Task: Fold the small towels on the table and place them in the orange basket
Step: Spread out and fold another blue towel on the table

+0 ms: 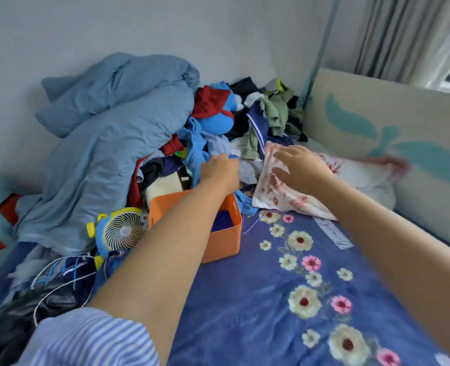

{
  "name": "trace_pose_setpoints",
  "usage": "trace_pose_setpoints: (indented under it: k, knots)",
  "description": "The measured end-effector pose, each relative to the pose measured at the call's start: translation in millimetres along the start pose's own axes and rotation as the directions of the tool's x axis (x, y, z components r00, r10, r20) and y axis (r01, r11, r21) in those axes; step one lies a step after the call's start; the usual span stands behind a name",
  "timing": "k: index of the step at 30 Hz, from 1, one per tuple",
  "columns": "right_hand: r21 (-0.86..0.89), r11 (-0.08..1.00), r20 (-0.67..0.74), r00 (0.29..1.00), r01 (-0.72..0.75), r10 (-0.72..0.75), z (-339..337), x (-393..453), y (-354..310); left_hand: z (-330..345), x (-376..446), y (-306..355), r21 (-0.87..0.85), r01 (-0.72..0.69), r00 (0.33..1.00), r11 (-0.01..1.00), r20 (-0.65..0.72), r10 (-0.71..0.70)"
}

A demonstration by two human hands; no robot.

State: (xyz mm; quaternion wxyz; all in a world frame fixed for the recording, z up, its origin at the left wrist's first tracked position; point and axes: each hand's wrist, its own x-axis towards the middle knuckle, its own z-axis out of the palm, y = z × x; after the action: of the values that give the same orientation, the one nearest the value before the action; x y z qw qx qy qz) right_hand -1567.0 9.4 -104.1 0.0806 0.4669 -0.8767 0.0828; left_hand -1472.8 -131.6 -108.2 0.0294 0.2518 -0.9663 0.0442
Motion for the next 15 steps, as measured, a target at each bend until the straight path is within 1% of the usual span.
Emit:
trace_pose_setpoints:
  k: [1, 3, 5, 7, 10, 11, 13, 14, 15]
  knots:
    - [-0.045, 0.998, -0.043, 0.998, -0.043, 0.041, -14, -34, 10, -11, -17, 24, 0.004, -0.069, 0.998, 0.998, -0.01, 0.069]
    - [-0.084, 0.985, -0.08, 0.986, -0.151, 0.145, -35, -98, 29, -22, -43, 68, 0.012, -0.185, 0.983, 0.983, -0.014, 0.185]
    - [-0.096, 0.953, -0.12, 0.954, -0.287, 0.275, -53, -161, 51, -30, -68, 114, 0.009, -0.289, 0.957, 0.957, -0.035, 0.289]
    - [-0.087, 0.903, -0.158, 0.901, -0.42, 0.404, -70, -225, 72, -37, -96, 164, 0.0, -0.403, 0.914, 0.915, -0.054, 0.402]
    - [-0.098, 0.797, -0.184, 0.798, -0.596, 0.573, -92, -323, 98, -40, -146, 243, -0.061, -0.576, 0.817, 0.816, -0.072, 0.571]
    - [-0.113, 0.748, -0.188, 0.753, -0.654, 0.63, -100, -362, 106, -42, -170, 275, -0.08, -0.637, 0.77, 0.766, -0.071, 0.634]
    - [-0.126, 0.675, -0.207, 0.684, -0.727, 0.699, -113, -420, 116, -44, -207, 324, -0.082, -0.721, 0.693, 0.688, -0.076, 0.717]
    - [-0.134, 0.62, -0.213, 0.634, -0.773, 0.743, -123, -457, 118, -46, -233, 354, -0.074, -0.769, 0.64, 0.635, -0.081, 0.764]
    - [-0.145, 0.589, -0.217, 0.607, -0.795, 0.765, -129, -481, 120, -48, -249, 374, -0.07, -0.797, 0.604, 0.6, -0.093, 0.791]
